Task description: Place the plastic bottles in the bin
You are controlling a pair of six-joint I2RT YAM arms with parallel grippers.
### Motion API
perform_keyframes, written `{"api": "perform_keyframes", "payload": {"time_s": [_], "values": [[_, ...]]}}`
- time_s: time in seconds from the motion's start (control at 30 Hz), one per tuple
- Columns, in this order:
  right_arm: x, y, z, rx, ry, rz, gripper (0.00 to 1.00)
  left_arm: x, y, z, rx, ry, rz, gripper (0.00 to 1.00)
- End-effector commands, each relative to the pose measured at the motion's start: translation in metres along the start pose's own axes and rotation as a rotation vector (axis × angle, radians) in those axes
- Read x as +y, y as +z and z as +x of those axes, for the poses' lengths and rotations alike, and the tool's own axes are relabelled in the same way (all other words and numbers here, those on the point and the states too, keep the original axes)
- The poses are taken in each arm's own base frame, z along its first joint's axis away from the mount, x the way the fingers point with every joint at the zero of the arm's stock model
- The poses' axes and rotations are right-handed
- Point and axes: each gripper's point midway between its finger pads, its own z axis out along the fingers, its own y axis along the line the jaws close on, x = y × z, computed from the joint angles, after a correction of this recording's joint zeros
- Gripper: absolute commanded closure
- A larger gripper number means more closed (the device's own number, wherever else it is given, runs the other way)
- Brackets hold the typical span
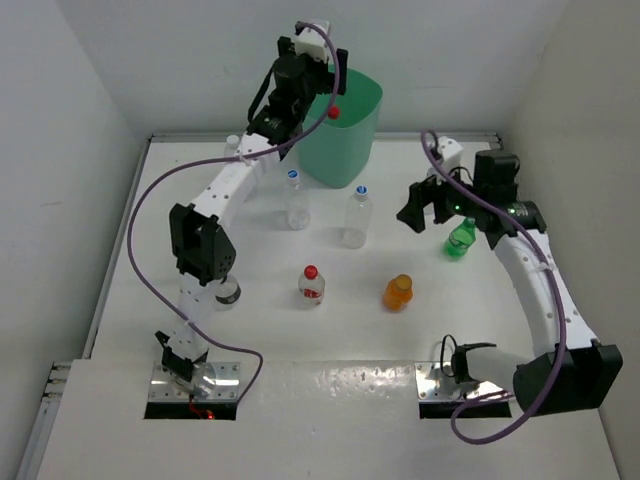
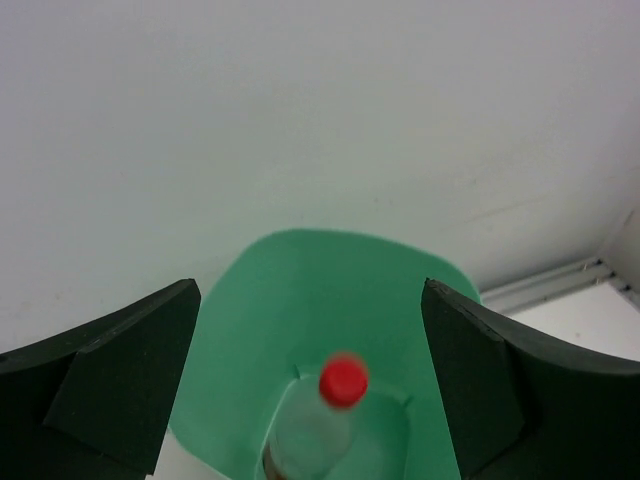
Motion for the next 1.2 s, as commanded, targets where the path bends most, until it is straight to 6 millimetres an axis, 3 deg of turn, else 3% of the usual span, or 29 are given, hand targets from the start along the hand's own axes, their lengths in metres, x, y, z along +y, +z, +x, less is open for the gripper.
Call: {"api": "perform_keyframes", "payload": {"time_s": [0.0,0.07,0.17,0.2,0.27,0.3,0.33,0.37,0.4,0.43,0.5,0.57,0.8,0.87,0.97,1.0,1.07,1.1,1.13,1.17], "values": [[0.015,0.025,0.004,-0.004,-0.114,-0.052,0.05,0.024,-0.027,-0.109,-0.207,-0.034,-0.046,0.0],[0.028,0.039,0.003,-0.012,-0.154,-0.088,0.05,0.032,-0.051,-0.144,-0.244,-0.063,-0.042,0.0],[0.041,0.059,0.003,-0.006,-0.165,-0.124,0.05,0.047,-0.082,-0.174,-0.268,-0.079,-0.048,0.0],[0.042,0.066,0.003,-0.004,-0.164,-0.134,0.05,0.056,-0.103,-0.191,-0.282,-0.076,-0.052,0.0],[0.052,0.079,-0.001,-0.007,-0.167,-0.166,0.04,0.071,-0.122,-0.196,-0.261,-0.087,-0.074,0.0],[0.055,0.088,-0.001,-0.011,-0.169,-0.18,0.04,0.074,-0.127,-0.182,-0.221,-0.088,-0.075,0.0],[0.056,0.091,-0.005,-0.019,-0.169,-0.184,0.04,0.082,-0.148,-0.198,-0.238,-0.087,-0.085,0.0],[0.056,0.097,-0.003,-0.01,-0.143,-0.186,0.04,0.089,-0.156,-0.2,-0.24,-0.096,-0.098,0.0],[0.061,0.105,-0.005,-0.018,-0.149,-0.201,0.04,0.094,-0.16,-0.185,-0.202,-0.089,-0.108,0.0],[0.059,0.109,-0.005,-0.014,-0.14,-0.197,0.04,0.094,-0.174,-0.195,-0.215,-0.099,-0.107,0.0],[0.06,0.122,-0.004,-0.005,-0.13,-0.2,0.03,0.105,-0.181,-0.185,-0.187,-0.091,-0.13,0.0],[0.053,0.136,0.0,0.011,-0.102,-0.165,0.0,0.114,-0.194,-0.189,-0.189,-0.077,-0.15,0.0],[0.037,0.167,0.001,0.013,-0.034,-0.099,0.0,0.136,-0.204,-0.159,-0.118,-0.05,-0.202,0.0],[0.038,0.175,0.004,0.028,-0.025,-0.1,0.03,0.15,-0.206,-0.142,-0.085,-0.043,-0.24,0.0],[0.04,0.184,0.008,0.032,-0.038,-0.098,0.25,0.162,-0.213,-0.124,-0.049,-0.037,-0.276,0.0],[0.039,0.187,0.008,0.038,-0.043,-0.097,0.41,0.17,-0.218,-0.123,-0.048,-0.033,-0.296,0.0],[0.04,0.187,0.011,0.061,-0.036,-0.099,0.56,0.181,-0.218,-0.105,-0.007,-0.043,-0.322,0.0],[0.04,0.183,0.002,0.054,-0.03,-0.099,0.68,0.189,-0.223,-0.092,0.024,-0.066,-0.339,0.0],[0.041,0.178,-0.009,0.028,-0.035,-0.096,0.73,0.194,-0.228,-0.095,0.021,-0.079,-0.356,0.0],[0.042,0.172,-0.012,0.034,-0.03,-0.096,0.76,0.198,-0.229,-0.075,0.066,-0.094,-0.353,0.0]]}}
